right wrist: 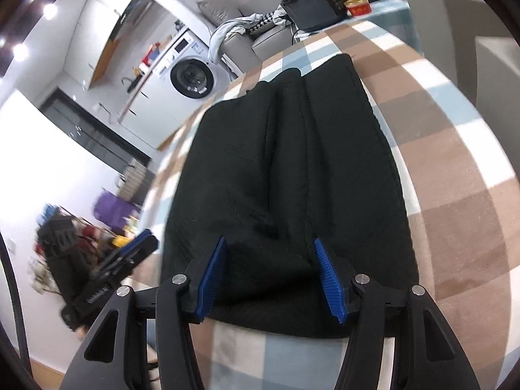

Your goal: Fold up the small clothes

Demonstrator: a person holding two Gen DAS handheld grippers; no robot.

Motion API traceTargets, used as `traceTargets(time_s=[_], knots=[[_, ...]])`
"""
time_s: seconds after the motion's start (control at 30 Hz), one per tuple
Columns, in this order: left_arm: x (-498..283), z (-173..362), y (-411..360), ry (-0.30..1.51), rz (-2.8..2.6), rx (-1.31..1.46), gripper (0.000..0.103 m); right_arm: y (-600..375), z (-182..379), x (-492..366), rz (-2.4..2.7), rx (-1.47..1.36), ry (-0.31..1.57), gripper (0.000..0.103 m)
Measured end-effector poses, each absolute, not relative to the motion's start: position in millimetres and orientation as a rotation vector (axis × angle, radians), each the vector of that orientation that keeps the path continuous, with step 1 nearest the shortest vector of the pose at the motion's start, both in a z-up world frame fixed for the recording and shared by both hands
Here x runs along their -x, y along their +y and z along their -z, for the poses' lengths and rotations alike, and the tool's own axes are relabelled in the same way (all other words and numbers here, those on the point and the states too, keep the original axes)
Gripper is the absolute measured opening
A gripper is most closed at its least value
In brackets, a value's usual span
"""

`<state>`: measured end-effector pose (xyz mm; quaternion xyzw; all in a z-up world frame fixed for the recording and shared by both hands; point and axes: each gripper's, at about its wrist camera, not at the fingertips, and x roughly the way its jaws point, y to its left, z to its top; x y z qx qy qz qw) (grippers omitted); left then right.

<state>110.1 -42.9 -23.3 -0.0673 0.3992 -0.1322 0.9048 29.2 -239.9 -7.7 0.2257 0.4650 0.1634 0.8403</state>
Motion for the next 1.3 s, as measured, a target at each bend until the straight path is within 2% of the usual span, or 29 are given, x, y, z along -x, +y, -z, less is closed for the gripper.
traceTargets(time_s=[0.03, 0.1, 0.13, 0.17, 0.23, 0.33, 0.4, 0.47, 0.57, 0.67, 0.87, 0.93, 1.0, 1.03, 1.17, 1.23, 1.3], knots=[[-110, 25, -39, 0.834, 0.28, 0.134, 0.073, -236, 7, -28, -0.34, -0.447, 0.981, 0.057], [-109, 28, -37, 0.836, 0.275, 0.132, 0.073, -229, 5, -27, -0.342, -0.391, 0.982, 0.043], [-108, 30, -36, 0.838, 0.274, 0.13, 0.073, -228, 5, -27, -0.338, -0.368, 0.984, 0.026], [-108, 30, -37, 0.845, 0.278, 0.128, 0.073, -227, 5, -26, -0.334, -0.342, 0.987, 0.018], [-109, 31, -41, 0.856, 0.291, 0.128, 0.073, -227, 2, -21, -0.368, -0.329, 0.982, 0.014], [-108, 29, -47, 0.852, 0.306, 0.131, 0.073, -230, -17, -6, -0.44, -0.315, 0.947, 0.013], [-111, 25, -60, 0.847, 0.327, 0.127, 0.073, -231, -13, -2, -0.409, -0.254, 0.991, 0.016], [-109, 26, -67, 0.844, 0.343, 0.095, 0.074, -230, -1, -5, -0.362, -0.155, 1.073, 0.025], [-110, 38, -82, 0.879, 0.352, 0.025, 0.074, -240, -7, -5, -0.366, -0.203, 1.02, 0.038], [-110, 52, -93, 0.928, 0.337, -0.065, 0.074, -239, -19, -13, -0.371, -0.209, 0.949, 0.041], [-110, 57, -95, 0.939, 0.363, -0.099, 0.076, -216, -10, -76, -0.445, -0.259, 1.002, 0.041], [-111, 57, -94, 0.939, 0.372, -0.099, 0.077, -207, 9, -103, -0.457, -0.269, 1.098, 0.04], [-112, 58, -93, 0.937, 0.375, -0.102, 0.077, -202, 16, -117, -0.458, -0.258, 1.117, 0.023], [-113, 58, -93, 0.934, 0.379, -0.103, 0.077, -201, 13, -122, -0.456, -0.237, 1.12, 0.008], [-110, 58, -93, 0.93, 0.386, -0.112, 0.078, -208, -13, -122, -0.454, -0.23, 0.997, 0.007], [-111, 58, -94, 0.931, 0.382, -0.124, 0.078, -207, -6, -121, -0.411, -0.193, 1.03, 0.009], [-110, 58, -93, 0.931, 0.385, -0.118, 0.078, -212, -1, -117, -0.391, -0.185, 1.079, 0.014]])
